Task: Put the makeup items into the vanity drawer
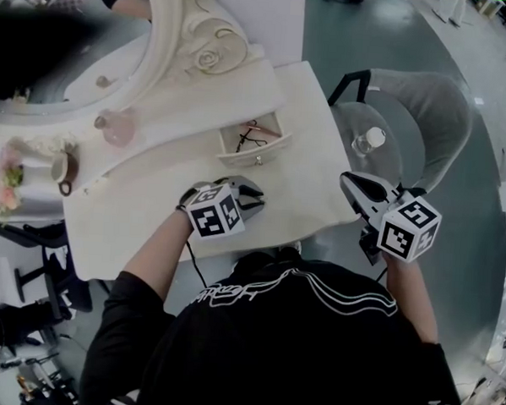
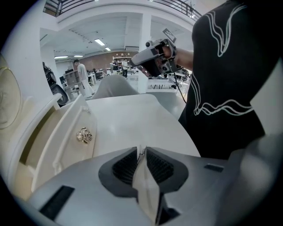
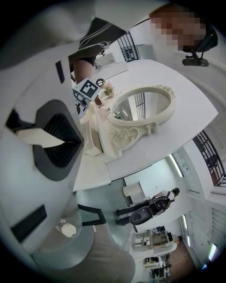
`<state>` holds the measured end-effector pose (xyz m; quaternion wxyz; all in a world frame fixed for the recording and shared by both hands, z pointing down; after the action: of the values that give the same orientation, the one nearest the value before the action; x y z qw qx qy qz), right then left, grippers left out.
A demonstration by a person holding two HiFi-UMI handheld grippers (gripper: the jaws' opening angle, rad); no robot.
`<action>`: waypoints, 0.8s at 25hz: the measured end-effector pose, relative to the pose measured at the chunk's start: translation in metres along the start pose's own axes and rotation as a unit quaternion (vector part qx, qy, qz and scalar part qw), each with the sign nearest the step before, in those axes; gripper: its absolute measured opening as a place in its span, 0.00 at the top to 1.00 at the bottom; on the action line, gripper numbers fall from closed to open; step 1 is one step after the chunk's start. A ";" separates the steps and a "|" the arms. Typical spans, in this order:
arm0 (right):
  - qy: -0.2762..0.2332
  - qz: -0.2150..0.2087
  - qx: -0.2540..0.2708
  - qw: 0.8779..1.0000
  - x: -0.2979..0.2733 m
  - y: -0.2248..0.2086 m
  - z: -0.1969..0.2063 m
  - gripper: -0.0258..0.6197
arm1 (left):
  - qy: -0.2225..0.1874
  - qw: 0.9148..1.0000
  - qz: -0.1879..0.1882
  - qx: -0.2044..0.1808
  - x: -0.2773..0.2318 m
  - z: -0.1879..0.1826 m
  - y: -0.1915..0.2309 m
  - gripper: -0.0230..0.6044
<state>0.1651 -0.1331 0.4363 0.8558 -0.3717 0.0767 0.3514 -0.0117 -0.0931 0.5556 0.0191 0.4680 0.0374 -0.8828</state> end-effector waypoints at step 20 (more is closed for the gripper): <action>0.005 -0.004 0.000 1.000 -0.008 -0.011 -0.007 0.92 | -0.029 0.998 -0.051 0.033 0.025 -0.009 0.018 0.88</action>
<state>0.1673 -0.1481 0.4411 0.8571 -0.3732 0.0793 0.3461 -0.0172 -0.1103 0.5289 -0.0398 0.4398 0.0317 -0.8966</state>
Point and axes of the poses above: the fingertips, and each gripper's own axes: x backward along the fingers, y to its left, z out of its underside, the point moved 2 cm from there along x, backward along the fingers, and after that the axes turned 10 degrees about -x, right-handed, at the moved point
